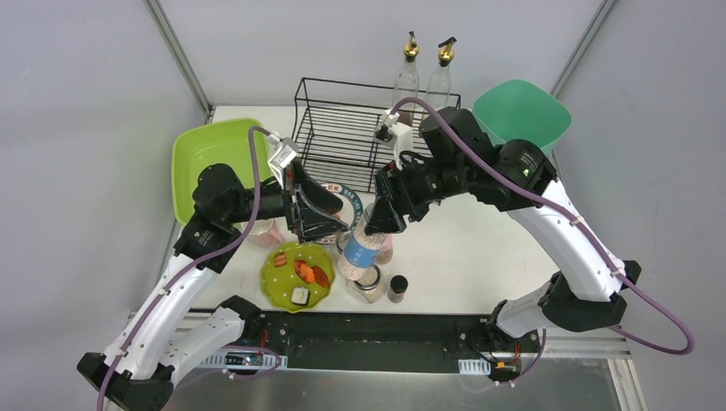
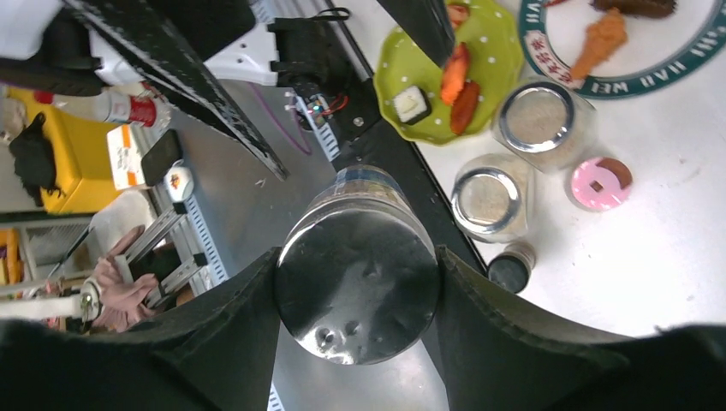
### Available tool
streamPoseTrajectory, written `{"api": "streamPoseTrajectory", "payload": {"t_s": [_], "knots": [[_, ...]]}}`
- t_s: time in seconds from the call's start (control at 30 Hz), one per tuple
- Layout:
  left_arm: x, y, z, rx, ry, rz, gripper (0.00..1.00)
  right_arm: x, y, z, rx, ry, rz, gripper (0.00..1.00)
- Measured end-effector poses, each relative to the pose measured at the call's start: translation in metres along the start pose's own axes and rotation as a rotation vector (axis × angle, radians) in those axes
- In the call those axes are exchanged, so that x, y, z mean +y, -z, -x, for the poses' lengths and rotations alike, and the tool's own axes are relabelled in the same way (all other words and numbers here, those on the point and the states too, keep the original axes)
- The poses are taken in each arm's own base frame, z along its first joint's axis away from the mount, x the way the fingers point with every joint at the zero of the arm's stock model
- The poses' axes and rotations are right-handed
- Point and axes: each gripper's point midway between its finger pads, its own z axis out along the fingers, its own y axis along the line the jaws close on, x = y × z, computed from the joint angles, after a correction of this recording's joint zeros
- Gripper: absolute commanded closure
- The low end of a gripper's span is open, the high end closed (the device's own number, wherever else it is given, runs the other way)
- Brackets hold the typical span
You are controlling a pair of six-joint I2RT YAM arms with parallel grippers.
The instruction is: Clear the kitchen counter
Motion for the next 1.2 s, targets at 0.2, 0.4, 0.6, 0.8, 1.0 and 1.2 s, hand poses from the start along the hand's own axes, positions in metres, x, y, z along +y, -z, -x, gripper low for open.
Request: {"api": "streamPoseTrajectory", "payload": {"t_s": [0.2,0.4,0.6,0.8,1.0,1.2], "knots": [[-0.020,-0.001,0.001,-0.005,0.029,-0.124,0.00,0.017,-0.002,0.010,0.006,0.037,0.088,1.00],[-0.038,0.001,0.004,-0.010,0.037,-0.210,0.00,0.019,-0.015,0.018,0.025,0.051,0.108,1.00],[-0.046,0.003,-0.001,-0.007,0.056,-0.253,0.00,0.025,-0.018,0.029,0.012,0.083,0.142,1.00],[-0.046,0.004,-0.008,-0.006,0.068,-0.265,0.01,0.030,-0.019,0.038,-0.009,0.085,0.157,1.00],[-0.044,0.002,-0.007,-0.009,0.067,-0.266,0.00,0.029,-0.024,0.038,0.002,0.071,0.154,1.00],[-0.039,-0.002,-0.006,-0.006,0.081,-0.263,0.00,0.031,-0.025,0.038,0.000,0.071,0.160,1.00]]}}
